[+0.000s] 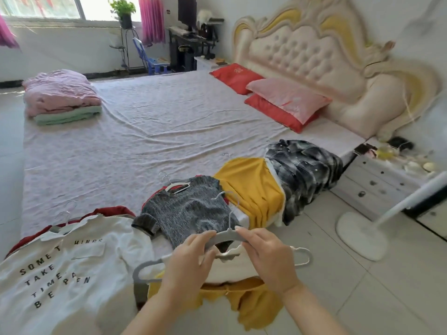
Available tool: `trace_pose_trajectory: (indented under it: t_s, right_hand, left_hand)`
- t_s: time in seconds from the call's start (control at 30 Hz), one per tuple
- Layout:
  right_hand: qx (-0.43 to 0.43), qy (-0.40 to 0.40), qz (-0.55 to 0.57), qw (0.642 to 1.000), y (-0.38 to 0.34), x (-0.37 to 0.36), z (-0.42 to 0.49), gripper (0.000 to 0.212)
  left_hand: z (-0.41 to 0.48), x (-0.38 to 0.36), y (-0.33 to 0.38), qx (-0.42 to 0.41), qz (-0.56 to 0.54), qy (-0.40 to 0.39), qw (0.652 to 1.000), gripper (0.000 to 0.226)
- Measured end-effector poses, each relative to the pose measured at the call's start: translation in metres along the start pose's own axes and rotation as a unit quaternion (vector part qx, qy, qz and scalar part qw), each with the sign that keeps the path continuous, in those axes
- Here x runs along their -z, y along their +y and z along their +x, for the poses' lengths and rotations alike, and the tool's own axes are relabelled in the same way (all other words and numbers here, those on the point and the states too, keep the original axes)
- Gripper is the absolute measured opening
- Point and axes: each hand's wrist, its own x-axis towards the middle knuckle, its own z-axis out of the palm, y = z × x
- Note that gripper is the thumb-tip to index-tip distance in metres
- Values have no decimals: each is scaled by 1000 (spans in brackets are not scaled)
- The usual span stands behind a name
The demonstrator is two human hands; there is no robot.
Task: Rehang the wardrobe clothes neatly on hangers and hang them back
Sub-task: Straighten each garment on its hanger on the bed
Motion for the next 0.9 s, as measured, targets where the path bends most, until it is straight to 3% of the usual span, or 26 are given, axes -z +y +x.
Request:
trace_pose_trajectory:
  t_s: [0.27, 0.43, 0.9]
  right_hand:
    - [19, 38, -41, 998, 129, 68, 1, 49]
    - [36, 55, -65, 996, 196, 79, 29, 46]
    - [25, 1, -30, 999, 361, -2, 171, 36]
  left_hand:
    - [46, -99, 84, -37, -22, -87, 995, 45]
    - [95, -142, 113, -42, -14, -93, 995, 47]
    - [294, -227, 87, -12, -13, -83, 996, 50]
